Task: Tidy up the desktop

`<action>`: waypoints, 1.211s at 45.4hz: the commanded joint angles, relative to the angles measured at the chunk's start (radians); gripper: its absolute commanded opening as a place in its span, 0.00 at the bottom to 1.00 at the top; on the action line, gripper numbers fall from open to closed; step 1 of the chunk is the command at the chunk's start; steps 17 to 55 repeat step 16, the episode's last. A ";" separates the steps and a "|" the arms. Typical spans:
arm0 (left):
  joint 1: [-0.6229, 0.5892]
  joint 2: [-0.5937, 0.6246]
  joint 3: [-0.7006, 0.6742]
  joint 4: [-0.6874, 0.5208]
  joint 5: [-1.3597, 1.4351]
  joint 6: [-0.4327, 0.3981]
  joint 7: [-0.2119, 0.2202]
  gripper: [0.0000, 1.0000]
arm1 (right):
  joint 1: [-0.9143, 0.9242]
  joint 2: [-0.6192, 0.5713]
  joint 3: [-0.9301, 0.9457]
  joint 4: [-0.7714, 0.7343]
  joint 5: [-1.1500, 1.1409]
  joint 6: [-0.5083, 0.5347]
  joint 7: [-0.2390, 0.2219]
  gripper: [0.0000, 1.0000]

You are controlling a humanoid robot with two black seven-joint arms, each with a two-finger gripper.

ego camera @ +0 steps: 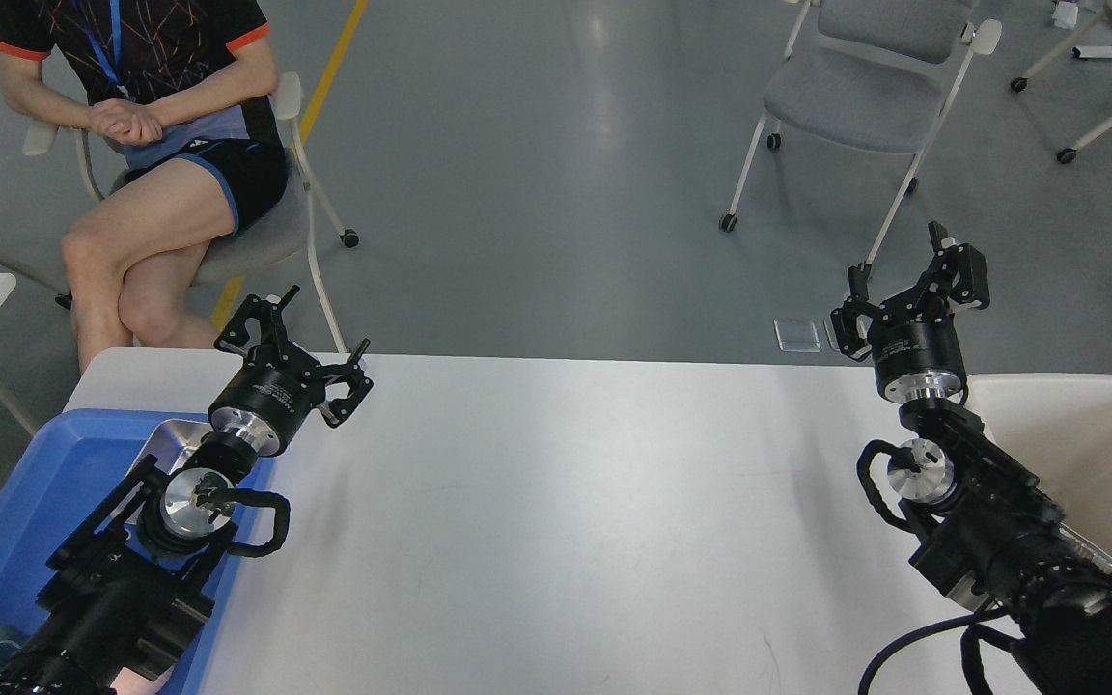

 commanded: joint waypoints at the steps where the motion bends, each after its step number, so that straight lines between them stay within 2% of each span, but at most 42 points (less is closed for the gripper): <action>1: 0.000 0.006 0.002 0.002 0.000 0.000 0.000 0.97 | -0.010 0.021 -0.001 0.001 0.000 0.006 -0.004 1.00; 10: 0.009 0.001 0.008 0.002 0.000 0.000 0.000 0.97 | -0.037 0.048 -0.006 0.005 -0.006 0.042 -0.068 1.00; 55: 0.018 -0.001 0.008 0.002 0.000 0.000 0.000 0.97 | -0.033 0.062 -0.012 0.005 -0.004 0.039 -0.067 1.00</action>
